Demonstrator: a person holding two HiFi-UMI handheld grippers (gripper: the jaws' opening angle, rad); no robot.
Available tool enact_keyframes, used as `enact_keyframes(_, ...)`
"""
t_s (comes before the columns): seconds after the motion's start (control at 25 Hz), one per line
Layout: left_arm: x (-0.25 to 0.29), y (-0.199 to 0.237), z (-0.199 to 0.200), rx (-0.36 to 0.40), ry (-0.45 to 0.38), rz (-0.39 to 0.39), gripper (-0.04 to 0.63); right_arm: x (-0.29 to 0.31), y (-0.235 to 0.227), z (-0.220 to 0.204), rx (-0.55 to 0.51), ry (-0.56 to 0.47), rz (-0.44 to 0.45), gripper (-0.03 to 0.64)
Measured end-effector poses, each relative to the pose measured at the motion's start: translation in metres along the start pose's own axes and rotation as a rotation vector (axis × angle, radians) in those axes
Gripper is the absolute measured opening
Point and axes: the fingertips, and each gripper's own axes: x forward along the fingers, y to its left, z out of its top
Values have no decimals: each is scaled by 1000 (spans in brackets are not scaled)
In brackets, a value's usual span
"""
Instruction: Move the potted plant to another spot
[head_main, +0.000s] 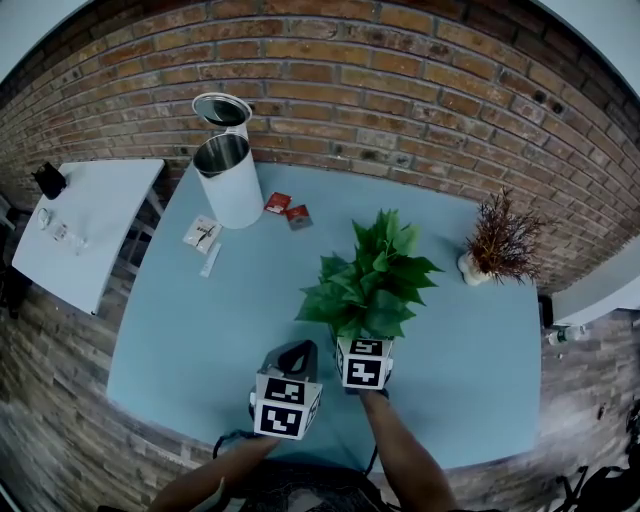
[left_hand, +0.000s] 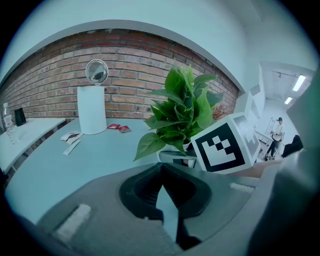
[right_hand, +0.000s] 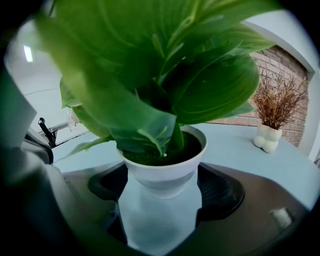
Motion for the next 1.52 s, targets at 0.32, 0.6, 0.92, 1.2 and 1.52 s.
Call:
enact_keyframes(0.32,-2,-6,1,-9,-11,17,-2,-6,0,-6,2,8,23,413)
enact_keyframes(0.6,-4,-11,-4,-13,-14,52,-1,-18,2,-12,-27,15,69,374)
enact_keyframes(0.92,-7,-19,-10,-23,-23,78,-1,-31,5,-14,-45,14,110,332)
enact_keyframes(1.2,-19,-21,-8,-33,-48,80,-1,-51,9,-14,-45,-4,114,290)
enact_keyframes(1.52,-34,-21,-19,-19,-55,30,-2,-80,23,-19,-47,-19,76,244)
